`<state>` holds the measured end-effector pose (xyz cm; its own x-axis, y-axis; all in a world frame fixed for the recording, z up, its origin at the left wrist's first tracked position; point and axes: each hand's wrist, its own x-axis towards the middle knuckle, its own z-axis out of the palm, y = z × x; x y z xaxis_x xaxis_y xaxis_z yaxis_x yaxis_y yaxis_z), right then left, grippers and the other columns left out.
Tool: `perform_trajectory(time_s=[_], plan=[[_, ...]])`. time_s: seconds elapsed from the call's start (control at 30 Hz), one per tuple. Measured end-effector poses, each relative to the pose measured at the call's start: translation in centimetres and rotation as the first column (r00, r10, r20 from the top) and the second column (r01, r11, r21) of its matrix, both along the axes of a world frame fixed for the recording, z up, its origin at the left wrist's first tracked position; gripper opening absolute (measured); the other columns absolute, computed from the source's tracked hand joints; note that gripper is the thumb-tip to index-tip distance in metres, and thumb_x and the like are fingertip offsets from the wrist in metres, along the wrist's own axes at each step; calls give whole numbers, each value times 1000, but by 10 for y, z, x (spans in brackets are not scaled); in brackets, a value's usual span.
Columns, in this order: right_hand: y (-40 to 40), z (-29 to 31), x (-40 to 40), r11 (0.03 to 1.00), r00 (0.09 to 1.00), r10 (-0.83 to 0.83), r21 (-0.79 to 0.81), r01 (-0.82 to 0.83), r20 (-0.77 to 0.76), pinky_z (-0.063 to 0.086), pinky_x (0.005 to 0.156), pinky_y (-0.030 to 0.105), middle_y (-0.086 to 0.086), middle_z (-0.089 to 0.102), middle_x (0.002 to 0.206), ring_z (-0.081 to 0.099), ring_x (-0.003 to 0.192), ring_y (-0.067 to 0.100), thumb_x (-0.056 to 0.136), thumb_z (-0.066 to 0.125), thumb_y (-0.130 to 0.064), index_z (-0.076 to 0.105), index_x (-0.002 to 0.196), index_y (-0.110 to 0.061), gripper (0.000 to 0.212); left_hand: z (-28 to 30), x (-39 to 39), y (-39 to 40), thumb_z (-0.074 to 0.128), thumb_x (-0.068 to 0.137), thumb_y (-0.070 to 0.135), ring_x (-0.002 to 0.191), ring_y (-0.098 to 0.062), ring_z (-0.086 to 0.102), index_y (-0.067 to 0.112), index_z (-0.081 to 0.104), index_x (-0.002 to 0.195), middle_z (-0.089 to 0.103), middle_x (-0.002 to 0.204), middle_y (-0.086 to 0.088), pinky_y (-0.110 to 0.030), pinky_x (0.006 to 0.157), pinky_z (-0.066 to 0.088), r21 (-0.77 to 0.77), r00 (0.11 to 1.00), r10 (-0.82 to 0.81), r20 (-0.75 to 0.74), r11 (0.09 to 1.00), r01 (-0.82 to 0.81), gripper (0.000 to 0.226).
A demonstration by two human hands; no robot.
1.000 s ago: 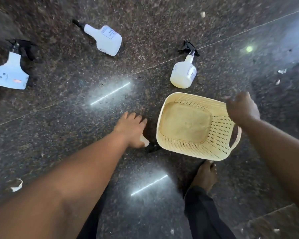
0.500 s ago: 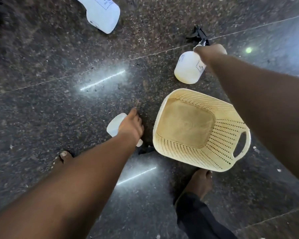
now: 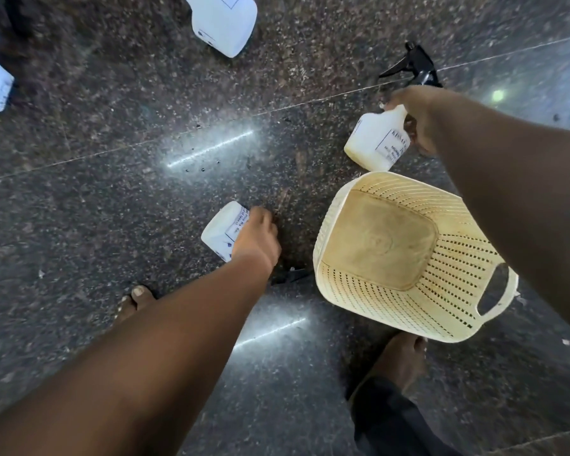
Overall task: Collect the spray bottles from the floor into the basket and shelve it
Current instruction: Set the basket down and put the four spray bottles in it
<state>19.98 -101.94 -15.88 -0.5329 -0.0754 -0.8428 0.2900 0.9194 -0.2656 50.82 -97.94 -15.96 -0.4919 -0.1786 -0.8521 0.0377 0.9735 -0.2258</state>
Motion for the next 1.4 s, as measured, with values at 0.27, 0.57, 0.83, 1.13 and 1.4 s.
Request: perform_trajectory(time_s=[0.27, 0.57, 0.83, 1.13, 1.4], plan=[[30, 42, 26, 956, 956, -204, -253, 148, -212, 50, 55, 22, -6, 68, 74, 67, 69, 11, 68, 81, -36, 61, 81, -13, 33, 32, 40, -20, 50, 88, 25, 139, -44, 24, 24, 56, 124, 55, 132, -4, -67, 111, 7, 99, 892, 435, -125, 900, -425, 36], [157, 181, 80, 792, 766, -435, -606, 74, -474, 54, 60, 23, -19, 65, 58, 62, 59, -2, 72, 76, -39, 67, 71, -25, 17, 148, 54, 2, 62, 77, 47, 137, -33, 36, 24, 67, 111, 61, 127, -2, -59, 113, 17, 624, 60, 843, -535, 441, -645, 41], [262, 164, 118, 878, 797, -414, -423, 223, -440, 45, 59, 8, -11, 71, 77, 61, 64, -8, 74, 79, -37, 71, 82, -23, 19, 170, -58, 68, 69, 74, 46, 100, -2, 47, 41, 67, 97, 54, 101, 23, -22, 86, 42, 945, -28, 992, -125, 111, -308, 23], [273, 79, 96, 830, 828, -514, -375, 413, -226, 55, 77, 30, -7, 73, 91, 69, 89, 11, 71, 81, -28, 71, 93, -16, 27, 69, -131, 75, 77, 72, 13, 109, -21, 58, 29, 69, 92, 66, 113, -4, -46, 90, 53, 910, 6, 1000, -13, 14, -414, 27], [262, 47, 76, 836, 847, -494, -375, 401, -197, 50, 63, 8, -8, 75, 97, 69, 89, 6, 72, 81, -29, 72, 105, -17, 36, 22, -144, 78, 73, 78, 18, 118, -25, 52, 22, 70, 107, 62, 122, -4, -42, 98, 46, 859, 55, 994, -96, 111, -500, 30]])
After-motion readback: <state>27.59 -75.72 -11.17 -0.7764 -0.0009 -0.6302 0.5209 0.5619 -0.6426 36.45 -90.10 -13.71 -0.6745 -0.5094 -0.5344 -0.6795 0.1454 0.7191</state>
